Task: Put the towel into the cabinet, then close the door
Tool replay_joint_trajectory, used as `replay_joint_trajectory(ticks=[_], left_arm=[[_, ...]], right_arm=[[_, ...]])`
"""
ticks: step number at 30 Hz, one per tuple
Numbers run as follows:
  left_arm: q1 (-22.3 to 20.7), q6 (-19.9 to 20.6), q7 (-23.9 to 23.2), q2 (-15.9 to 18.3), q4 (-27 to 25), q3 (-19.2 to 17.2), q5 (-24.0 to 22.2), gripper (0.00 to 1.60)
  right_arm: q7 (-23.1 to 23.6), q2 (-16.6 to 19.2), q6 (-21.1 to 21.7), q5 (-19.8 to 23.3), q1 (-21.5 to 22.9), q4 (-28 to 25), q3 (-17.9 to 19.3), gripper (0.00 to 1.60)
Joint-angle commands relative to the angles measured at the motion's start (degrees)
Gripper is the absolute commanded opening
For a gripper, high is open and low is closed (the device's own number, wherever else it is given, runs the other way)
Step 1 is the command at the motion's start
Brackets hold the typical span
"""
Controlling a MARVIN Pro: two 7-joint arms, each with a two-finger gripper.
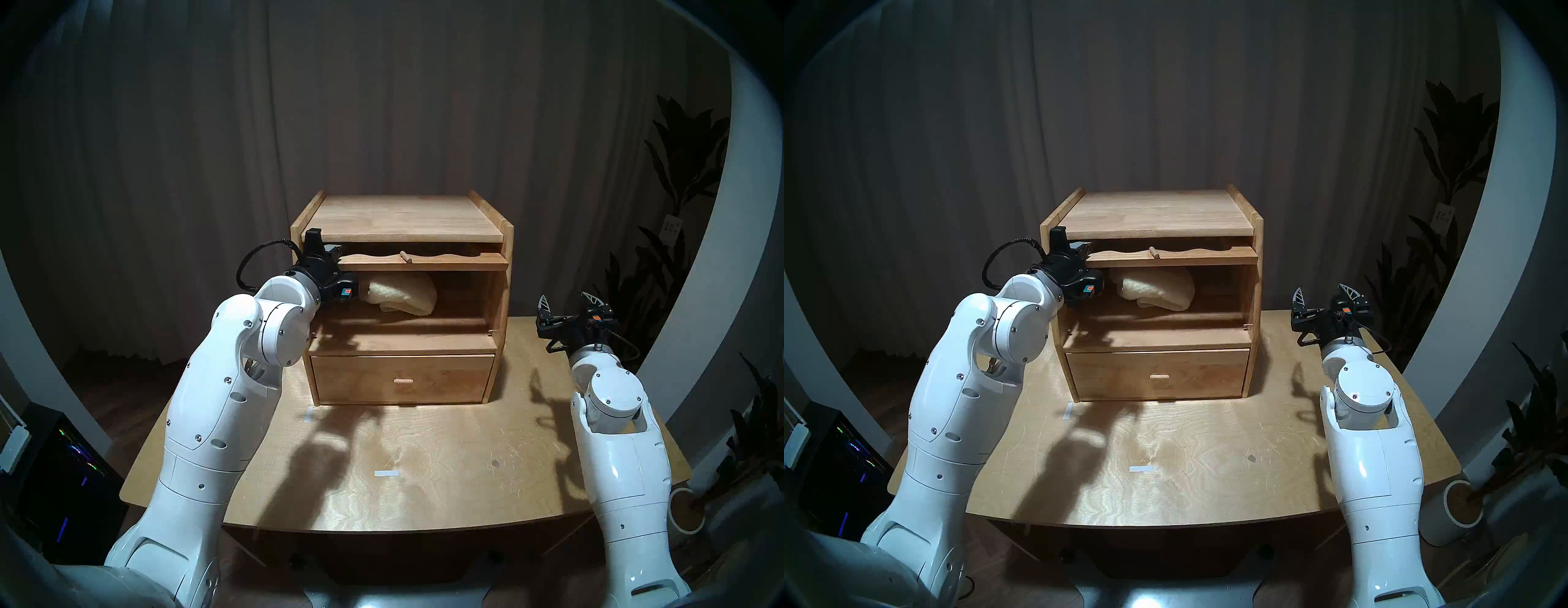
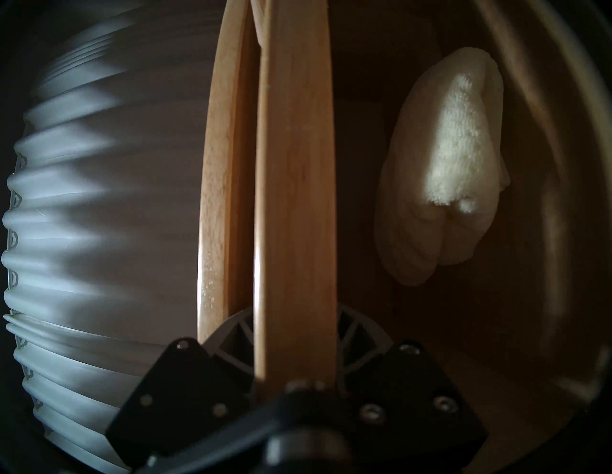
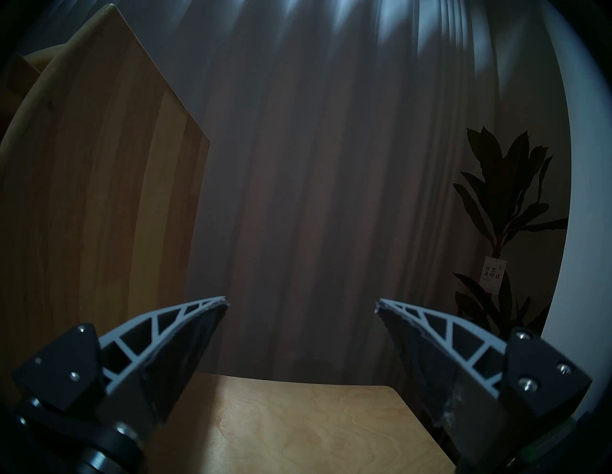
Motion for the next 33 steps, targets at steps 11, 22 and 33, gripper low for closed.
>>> replay_joint_trajectory(ticks=[11, 22, 33], left_arm=[[4.56, 0.66, 1.82, -1.18, -10.28, -3.94, -3.60, 0.00], [10.39, -0.45, 4.00, 0.36, -15.17, -4.44, -2.26, 0.00], [15.61, -0.46, 4.45, 1.30, -21.06, -7.49, -2.23, 0.00]], right_arm=[[-0.18, 0.34, -0.20, 0.21, 0.44, -1.11, -0.20, 1.60], [-0.42, 0.56, -0.25, 0.41, 0.48, -0.93, -0.38, 1.60], [-0.65, 0.80, -0.26, 0.63, 0.50, -0.83, -0.57, 1.60]])
